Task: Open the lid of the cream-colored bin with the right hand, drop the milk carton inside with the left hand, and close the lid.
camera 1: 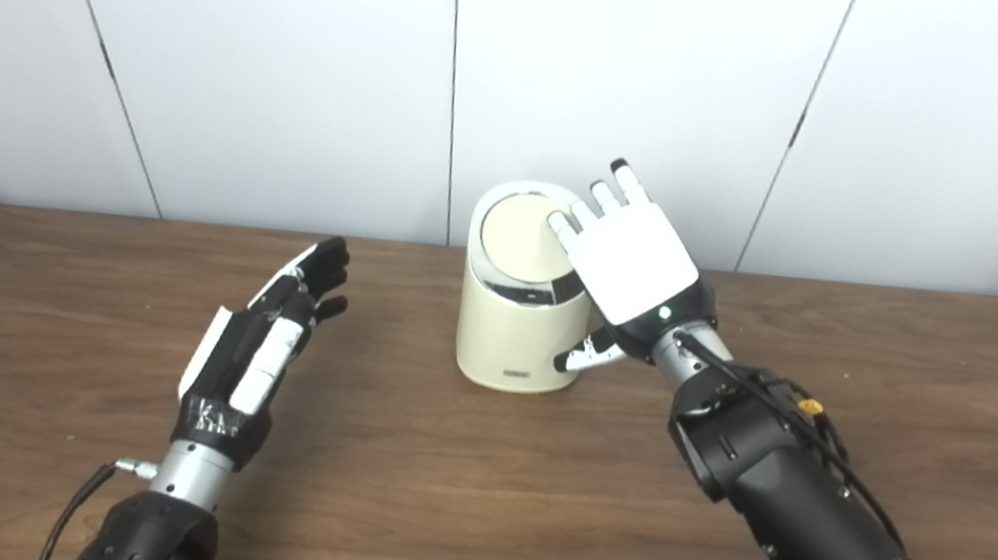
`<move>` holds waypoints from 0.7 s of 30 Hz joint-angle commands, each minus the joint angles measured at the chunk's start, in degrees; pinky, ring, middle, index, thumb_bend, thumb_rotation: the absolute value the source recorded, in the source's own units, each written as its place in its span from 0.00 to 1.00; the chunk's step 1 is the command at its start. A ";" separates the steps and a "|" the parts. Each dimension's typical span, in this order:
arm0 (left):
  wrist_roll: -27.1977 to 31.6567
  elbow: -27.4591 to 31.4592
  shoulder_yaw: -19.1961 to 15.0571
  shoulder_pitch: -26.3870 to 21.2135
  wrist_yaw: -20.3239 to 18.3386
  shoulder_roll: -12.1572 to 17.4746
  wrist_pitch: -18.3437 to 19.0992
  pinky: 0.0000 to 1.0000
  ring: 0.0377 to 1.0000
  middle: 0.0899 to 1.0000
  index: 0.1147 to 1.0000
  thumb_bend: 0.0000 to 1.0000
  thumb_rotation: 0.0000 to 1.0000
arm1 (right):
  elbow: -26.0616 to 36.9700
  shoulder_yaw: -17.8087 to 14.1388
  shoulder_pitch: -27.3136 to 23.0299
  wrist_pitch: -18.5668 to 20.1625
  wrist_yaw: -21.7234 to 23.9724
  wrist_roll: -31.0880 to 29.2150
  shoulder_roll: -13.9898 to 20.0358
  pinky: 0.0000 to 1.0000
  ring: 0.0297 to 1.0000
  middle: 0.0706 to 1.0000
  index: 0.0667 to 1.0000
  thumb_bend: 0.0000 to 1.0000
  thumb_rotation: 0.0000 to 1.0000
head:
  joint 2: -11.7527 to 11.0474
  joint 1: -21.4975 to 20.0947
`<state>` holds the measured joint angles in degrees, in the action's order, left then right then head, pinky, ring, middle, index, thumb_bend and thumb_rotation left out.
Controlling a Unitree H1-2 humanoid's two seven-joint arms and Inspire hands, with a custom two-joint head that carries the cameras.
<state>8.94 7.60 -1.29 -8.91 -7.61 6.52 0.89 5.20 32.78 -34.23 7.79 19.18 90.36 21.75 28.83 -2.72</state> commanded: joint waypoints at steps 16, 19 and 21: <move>-0.96 0.87 0.04 -2.05 0.46 -0.94 -1.61 0.90 0.93 0.91 0.92 0.79 0.80 | 0.27 -10.41 7.88 0.55 -12.73 -14.43 -3.54 1.00 1.00 0.96 0.93 0.63 0.71 | -0.36 -0.09; -1.05 0.77 0.11 -2.13 0.34 -1.08 -1.63 0.90 0.93 0.91 0.92 0.78 0.80 | 0.67 -10.98 7.88 0.39 -13.85 -14.88 -3.61 1.00 1.00 0.95 0.92 0.63 0.70 | -0.47 -0.04; -1.05 0.71 0.14 -2.17 0.18 -1.14 -1.64 0.90 0.94 0.91 0.92 0.79 0.80 | 0.82 -11.28 7.88 0.21 -15.05 -15.24 -3.68 1.00 0.99 0.95 0.92 0.63 0.67 | -0.48 -0.07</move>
<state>7.71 7.56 -1.17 -8.99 -7.48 5.54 0.89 4.82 22.72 -25.38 8.21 6.05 75.39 18.02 28.30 -2.72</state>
